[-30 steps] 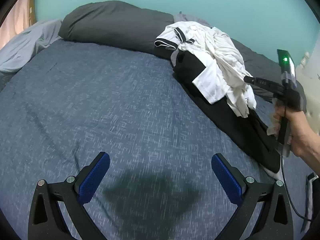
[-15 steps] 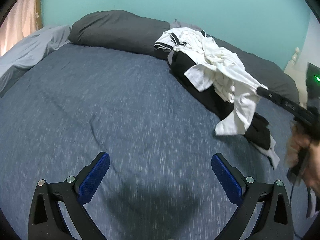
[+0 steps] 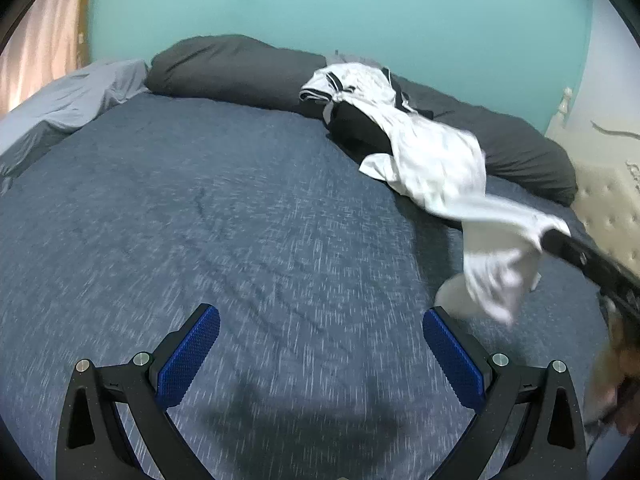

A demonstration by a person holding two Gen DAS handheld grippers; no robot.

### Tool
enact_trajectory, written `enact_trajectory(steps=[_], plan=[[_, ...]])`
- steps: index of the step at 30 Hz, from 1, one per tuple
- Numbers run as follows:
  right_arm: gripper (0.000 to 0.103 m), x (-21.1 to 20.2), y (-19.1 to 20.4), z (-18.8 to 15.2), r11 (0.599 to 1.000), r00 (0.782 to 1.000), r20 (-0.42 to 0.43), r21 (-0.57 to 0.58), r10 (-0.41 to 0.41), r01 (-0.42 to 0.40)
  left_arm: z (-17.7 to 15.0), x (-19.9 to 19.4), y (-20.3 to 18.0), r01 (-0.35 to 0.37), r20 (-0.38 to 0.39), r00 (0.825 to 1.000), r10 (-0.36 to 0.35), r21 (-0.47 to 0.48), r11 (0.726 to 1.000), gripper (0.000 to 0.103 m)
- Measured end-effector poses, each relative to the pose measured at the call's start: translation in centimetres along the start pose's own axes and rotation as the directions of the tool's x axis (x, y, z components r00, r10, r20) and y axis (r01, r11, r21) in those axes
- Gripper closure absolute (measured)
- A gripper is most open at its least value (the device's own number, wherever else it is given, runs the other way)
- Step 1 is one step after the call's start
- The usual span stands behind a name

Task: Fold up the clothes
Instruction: 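Pull the white garment out of the pile with the right tool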

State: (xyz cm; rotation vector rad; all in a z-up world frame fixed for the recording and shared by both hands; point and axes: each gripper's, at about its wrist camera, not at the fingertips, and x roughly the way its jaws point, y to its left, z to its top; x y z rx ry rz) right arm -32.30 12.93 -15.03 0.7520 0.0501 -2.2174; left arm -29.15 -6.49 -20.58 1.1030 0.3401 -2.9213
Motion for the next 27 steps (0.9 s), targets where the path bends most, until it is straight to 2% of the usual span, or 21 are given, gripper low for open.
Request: enact_trajectory(steps=[10, 13, 17, 22, 23, 25, 27], plan=[[0.097, -9.1, 7.6, -5.4, 0.998, 0.999, -0.037, 0.058, 0.010, -0.008, -4.4, -7.8, 2.7, 0.010, 0.004, 1.000, -0.010, -0.056, 0.998, 0.000], [0.097, -10.1, 8.7, -7.3, 0.997, 0.996, -0.088, 0.070, 0.019, -0.013, -5.0, -9.0, 3.0, 0.002, 0.013, 1.000, -0.002, -0.045, 0.999, 0.000], [0.097, -8.9, 7.3, -9.9, 0.990, 0.983, -0.183, 0.139, 0.016, 0.009, -5.3, -9.1, 3.3, 0.009, 0.013, 1.000, -0.008, -0.039, 0.999, 0.000], [0.092, -8.5, 4.1, -11.3, 0.971, 0.977, -0.212, 0.225, -0.025, 0.074, -5.8, -7.6, 3.1, 0.031, 0.007, 0.999, -0.031, -0.017, 0.999, 0.000], [0.089, -8.5, 3.3, -11.3, 0.967, 0.977, -0.210, 0.238, -0.036, 0.087, -5.8, -7.1, 3.1, 0.029, 0.006, 1.000, -0.029, -0.009, 1.000, 0.000], [0.075, -8.9, 1.5, -10.7, 0.959, 0.980, -0.187, 0.260, -0.063, 0.111, -6.0, -5.8, 3.1, 0.031, -0.004, 1.000, -0.031, -0.005, 1.000, 0.000], [0.070, -9.6, -0.2, -10.1, 0.949, 0.985, -0.150, 0.289, -0.082, 0.123, -6.4, -4.3, 3.2, 0.040, -0.025, 0.999, -0.040, -0.012, 0.999, 0.000]])
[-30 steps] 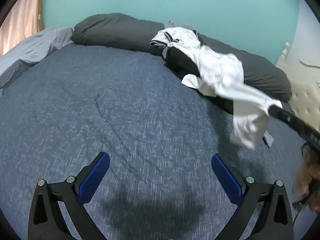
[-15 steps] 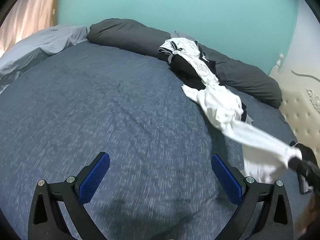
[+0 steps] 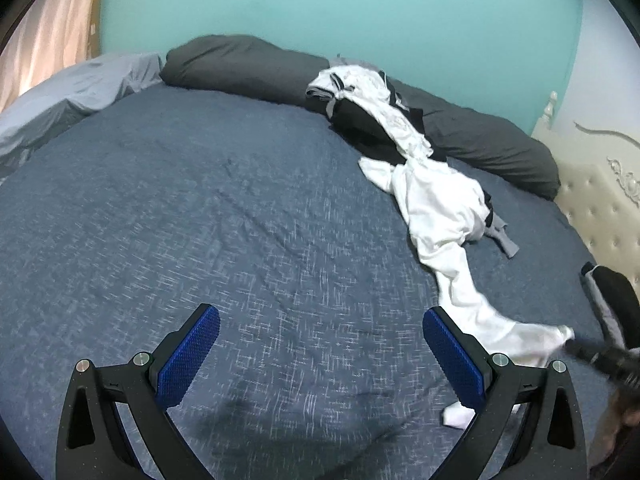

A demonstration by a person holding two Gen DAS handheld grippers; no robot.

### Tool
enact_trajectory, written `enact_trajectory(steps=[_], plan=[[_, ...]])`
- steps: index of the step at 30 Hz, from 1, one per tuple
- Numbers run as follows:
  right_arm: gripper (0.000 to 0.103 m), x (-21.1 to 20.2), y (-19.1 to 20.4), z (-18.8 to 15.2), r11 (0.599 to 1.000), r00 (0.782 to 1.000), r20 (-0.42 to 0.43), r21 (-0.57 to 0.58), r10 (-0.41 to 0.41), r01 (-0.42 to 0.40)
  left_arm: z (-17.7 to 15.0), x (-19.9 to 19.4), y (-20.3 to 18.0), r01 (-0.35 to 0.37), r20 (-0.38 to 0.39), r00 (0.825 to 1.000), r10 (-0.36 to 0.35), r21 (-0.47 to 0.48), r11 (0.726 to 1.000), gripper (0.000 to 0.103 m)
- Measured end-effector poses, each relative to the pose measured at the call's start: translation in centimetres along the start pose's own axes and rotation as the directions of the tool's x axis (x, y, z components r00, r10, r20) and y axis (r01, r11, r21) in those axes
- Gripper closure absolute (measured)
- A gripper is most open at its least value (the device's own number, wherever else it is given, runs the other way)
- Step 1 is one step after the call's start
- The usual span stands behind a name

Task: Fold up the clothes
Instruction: 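Pull the white garment out of the pile with the right tool, then drag the white garment onto open sheet with the right tool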

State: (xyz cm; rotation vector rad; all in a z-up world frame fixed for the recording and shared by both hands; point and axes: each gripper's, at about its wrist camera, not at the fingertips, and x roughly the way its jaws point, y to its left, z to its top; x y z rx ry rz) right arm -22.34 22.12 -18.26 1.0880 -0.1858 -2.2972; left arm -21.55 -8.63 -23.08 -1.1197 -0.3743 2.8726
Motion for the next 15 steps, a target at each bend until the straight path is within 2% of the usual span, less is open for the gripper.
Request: enact_trajectory(steps=[2, 4, 6, 10, 15], plan=[[0.067, -0.3, -1.1, 1.1, 1.000, 0.999, 0.032, 0.020, -0.014, 0.014, -0.3, 1.3, 0.0, 0.010, -0.015, 1.000, -0.010, -0.010, 1.000, 0.000], [0.050, 0.6, -2.3, 2.7, 0.998, 0.997, 0.041, 0.020, -0.062, 0.062, -0.5, 2.3, -0.1, 0.014, -0.026, 1.000, -0.015, -0.012, 1.000, 0.000], [0.042, 1.6, -3.4, 4.1, 0.994, 0.993, 0.043, 0.014, -0.109, 0.108, -0.8, 3.5, -0.3, 0.024, -0.044, 0.999, -0.024, -0.007, 1.000, 0.000], [0.038, 4.1, -5.6, 6.6, 0.987, 0.986, 0.037, 0.024, -0.159, 0.159, -1.1, 5.3, -0.9, 0.043, -0.067, 0.997, -0.042, 0.006, 0.999, 0.000], [0.033, 8.4, -8.3, 9.9, 0.968, 0.967, 0.040, 0.027, -0.250, 0.249, -0.8, 7.1, -1.1, 0.041, -0.075, 0.996, -0.041, 0.004, 0.999, 0.000]])
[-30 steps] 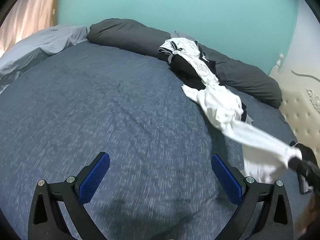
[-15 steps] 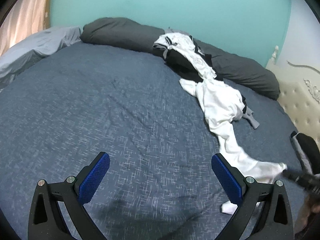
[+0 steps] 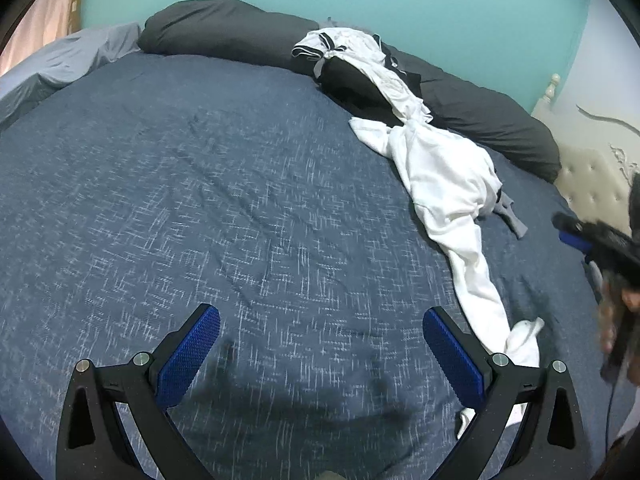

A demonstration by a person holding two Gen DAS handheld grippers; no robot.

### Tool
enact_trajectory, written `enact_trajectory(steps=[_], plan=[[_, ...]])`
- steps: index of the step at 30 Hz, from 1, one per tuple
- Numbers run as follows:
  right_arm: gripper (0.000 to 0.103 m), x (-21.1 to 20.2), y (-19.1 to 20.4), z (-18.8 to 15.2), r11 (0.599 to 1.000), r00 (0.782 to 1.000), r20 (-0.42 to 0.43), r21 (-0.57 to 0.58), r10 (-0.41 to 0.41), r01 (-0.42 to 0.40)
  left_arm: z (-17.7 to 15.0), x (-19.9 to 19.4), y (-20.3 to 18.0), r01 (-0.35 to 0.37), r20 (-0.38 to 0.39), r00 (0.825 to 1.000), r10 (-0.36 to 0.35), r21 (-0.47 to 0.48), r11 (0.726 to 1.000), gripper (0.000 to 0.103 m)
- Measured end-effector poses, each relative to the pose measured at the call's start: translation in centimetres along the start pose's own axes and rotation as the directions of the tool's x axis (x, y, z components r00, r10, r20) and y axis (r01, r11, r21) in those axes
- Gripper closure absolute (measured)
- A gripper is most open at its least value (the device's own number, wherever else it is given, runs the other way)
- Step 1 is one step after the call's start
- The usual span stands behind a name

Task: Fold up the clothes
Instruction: 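Drag the white garment onto open sheet with the right tool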

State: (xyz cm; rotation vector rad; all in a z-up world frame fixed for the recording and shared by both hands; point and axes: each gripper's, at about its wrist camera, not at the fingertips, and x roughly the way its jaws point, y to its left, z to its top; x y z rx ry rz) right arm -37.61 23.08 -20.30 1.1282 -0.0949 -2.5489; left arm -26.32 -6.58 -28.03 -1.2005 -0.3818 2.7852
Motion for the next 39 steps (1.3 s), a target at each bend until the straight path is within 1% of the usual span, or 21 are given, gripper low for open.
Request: enact_trajectory(steps=[2, 5, 11, 15, 18, 20, 21, 22, 23, 24, 25, 27, 28, 33, 36, 39], plan=[[0.032, 1.8, -0.2, 1.1, 0.999, 1.000, -0.005, -0.016, -0.031, 0.031, 0.0, 0.3, 0.0, 0.001, 0.004, 1.000, -0.001, 0.005, 1.000, 0.000], [0.031, 4.2, -0.5, 2.4, 0.998, 0.998, -0.019, -0.021, -0.056, 0.055, 0.0, 0.8, 0.6, 0.008, -0.003, 1.000, -0.008, -0.011, 1.000, 0.000], [0.031, 8.4, -1.3, 3.8, 0.995, 0.995, -0.035, -0.019, -0.096, 0.095, -0.1, 1.6, 1.8, -0.002, -0.013, 1.000, 0.001, -0.043, 0.999, 0.000], [0.031, 10.2, -1.6, 4.1, 0.996, 0.995, -0.028, -0.010, -0.092, 0.092, 0.0, 1.5, 1.9, -0.003, 0.001, 1.000, 0.003, -0.039, 0.999, 0.000], [0.031, 11.2, -1.6, 4.3, 0.998, 0.997, -0.028, -0.011, -0.069, 0.068, 0.1, 1.4, 1.8, -0.005, 0.008, 1.000, 0.005, -0.028, 1.000, 0.000], [0.040, 11.4, -1.4, 4.3, 0.998, 0.998, -0.016, -0.022, -0.057, 0.056, 0.0, 1.4, 1.7, -0.004, 0.011, 1.000, 0.005, -0.021, 1.000, 0.000], [0.049, 11.4, -1.2, 4.4, 0.998, 0.999, -0.009, -0.034, -0.049, 0.048, 0.0, 1.4, 1.7, -0.003, 0.013, 1.000, 0.004, -0.018, 1.000, 0.000], [0.061, 11.4, -1.0, 4.4, 0.998, 0.999, -0.007, -0.046, -0.048, 0.047, 0.0, 1.4, 1.6, -0.001, 0.016, 1.000, 0.002, -0.015, 1.000, 0.000], [0.067, 11.4, -0.8, 4.5, 0.997, 0.999, -0.010, -0.057, -0.051, 0.050, 0.0, 1.5, 1.7, 0.001, 0.015, 1.000, -0.001, -0.014, 1.000, 0.000], [0.080, 11.4, -0.5, 4.5, 0.996, 0.998, -0.011, -0.072, -0.060, 0.059, 0.0, 1.6, 1.6, 0.003, 0.013, 1.000, -0.003, -0.013, 1.000, 0.000], [0.090, 11.2, -0.2, 4.6, 0.993, 0.997, -0.006, -0.087, -0.076, 0.076, -0.1, 1.7, 1.6, 0.004, 0.010, 1.000, -0.003, -0.014, 1.000, 0.000], [0.096, 10.3, 0.2, 4.7, 0.991, 0.996, 0.012, -0.099, -0.086, 0.086, -0.1, 1.8, 1.6, 0.003, 0.008, 1.000, -0.003, -0.015, 1.000, 0.000], [0.097, 9.9, 0.3, 4.7, 0.991, 0.996, 0.021, -0.105, -0.086, 0.087, -0.2, 1.7, 1.6, 0.003, 0.009, 1.000, -0.003, -0.015, 1.000, 0.000], [0.098, 6.4, 1.5, 4.9, 0.984, 0.995, 0.070, -0.162, -0.065, 0.075, 0.0, 1.0, 1.4, 0.009, 0.027, 1.000, -0.009, -0.013, 1.000, 0.000], [0.098, 3.3, 2.4, 5.3, 0.980, 0.993, 0.104, -0.188, -0.047, 0.066, 0.1, 0.4, 1.1, 0.034, 0.042, 0.999, -0.034, -0.002, 0.999, 0.000], [0.098, -0.3, 3.4, 5.8, 0.974, 0.991, 0.128, -0.220, -0.035, 0.063, 0.2, -0.6, 0.5, 0.034, 0.056, 0.998, -0.036, 0.022, 0.999, 0.000]])
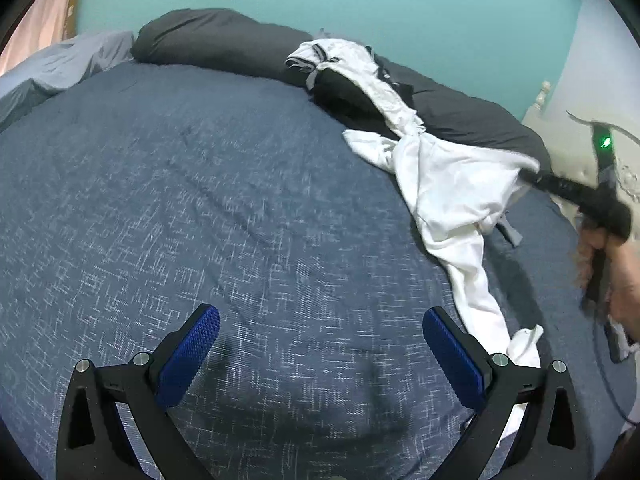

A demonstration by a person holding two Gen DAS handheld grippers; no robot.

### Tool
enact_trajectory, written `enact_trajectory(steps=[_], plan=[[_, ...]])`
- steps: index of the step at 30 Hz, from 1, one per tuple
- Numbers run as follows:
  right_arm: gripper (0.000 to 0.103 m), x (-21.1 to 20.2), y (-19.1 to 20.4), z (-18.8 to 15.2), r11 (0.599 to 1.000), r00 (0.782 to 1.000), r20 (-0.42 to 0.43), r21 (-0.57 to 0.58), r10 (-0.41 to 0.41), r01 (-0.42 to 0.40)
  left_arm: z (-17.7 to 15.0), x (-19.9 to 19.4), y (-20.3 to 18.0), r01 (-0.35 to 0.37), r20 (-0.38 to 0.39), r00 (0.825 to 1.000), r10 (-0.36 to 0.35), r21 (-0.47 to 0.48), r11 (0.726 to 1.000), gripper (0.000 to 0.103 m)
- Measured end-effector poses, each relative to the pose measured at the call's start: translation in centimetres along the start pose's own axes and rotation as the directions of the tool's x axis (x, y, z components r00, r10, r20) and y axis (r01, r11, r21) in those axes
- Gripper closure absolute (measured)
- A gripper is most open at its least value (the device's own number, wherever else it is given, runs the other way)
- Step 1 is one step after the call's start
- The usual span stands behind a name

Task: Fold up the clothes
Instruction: 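Drag the white garment onto open sheet with the right tool, then grasp the white garment's hem with the left tool while the right tool holds it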

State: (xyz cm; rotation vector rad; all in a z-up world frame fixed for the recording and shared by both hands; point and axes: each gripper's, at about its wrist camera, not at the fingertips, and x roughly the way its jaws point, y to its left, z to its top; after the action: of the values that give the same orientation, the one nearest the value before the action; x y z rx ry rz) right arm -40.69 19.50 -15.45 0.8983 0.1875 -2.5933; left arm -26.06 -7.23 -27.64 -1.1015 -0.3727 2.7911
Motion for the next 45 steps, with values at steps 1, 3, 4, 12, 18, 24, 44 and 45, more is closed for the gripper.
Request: enact_trajectory(steps=[1, 3, 4, 12, 18, 24, 44, 45], plan=[[0.098, -1.1, 0.2, 0.3, 1.000, 1.000, 0.007, -0.013, 0.001, -0.001, 0.0, -0.5, -0.2, -0.001, 0.007, 1.000, 0.001, 0.004, 1.000, 0.000], [0.098, -4.1, 0.9, 1.3, 0.999, 1.000, 0.029, -0.054, 0.007, -0.005, 0.1, -1.5, -0.2, -0.003, 0.019, 1.000, 0.003, 0.002, 1.000, 0.000], [0.098, -5.7, 1.3, 1.9, 0.997, 0.999, 0.042, -0.075, 0.010, -0.007, 0.2, -2.2, -0.2, -0.003, 0.027, 1.000, 0.003, -0.003, 1.000, 0.000], [0.098, -17.4, 4.4, 4.1, 0.979, 0.991, 0.115, -0.196, 0.073, -0.049, 1.7, -9.9, -1.1, 0.010, 0.100, 0.995, -0.007, -0.031, 0.999, 0.000], [0.098, -21.5, 7.1, -0.6, 0.961, 0.987, 0.020, -0.233, 0.160, -0.151, 2.1, -15.0, -2.4, 0.038, 0.113, 0.993, -0.037, 0.001, 0.999, 0.000], [0.098, -19.5, 9.0, -9.9, 0.954, 0.972, -0.168, -0.223, 0.166, -0.202, 0.2, -15.8, -4.3, 0.050, 0.048, 0.997, -0.052, 0.038, 0.998, 0.000], [0.094, -19.3, 4.8, -19.8, 0.977, 0.939, -0.309, -0.102, 0.150, -0.189, -4.1, -10.6, -7.6, 0.100, -0.063, 0.994, -0.091, 0.145, 0.984, 0.000], [0.094, -19.4, 4.9, -19.8, 0.976, 0.940, -0.308, -0.105, 0.150, -0.190, -4.1, -10.4, -8.0, 0.101, -0.062, 0.994, -0.092, 0.159, 0.982, 0.000]])
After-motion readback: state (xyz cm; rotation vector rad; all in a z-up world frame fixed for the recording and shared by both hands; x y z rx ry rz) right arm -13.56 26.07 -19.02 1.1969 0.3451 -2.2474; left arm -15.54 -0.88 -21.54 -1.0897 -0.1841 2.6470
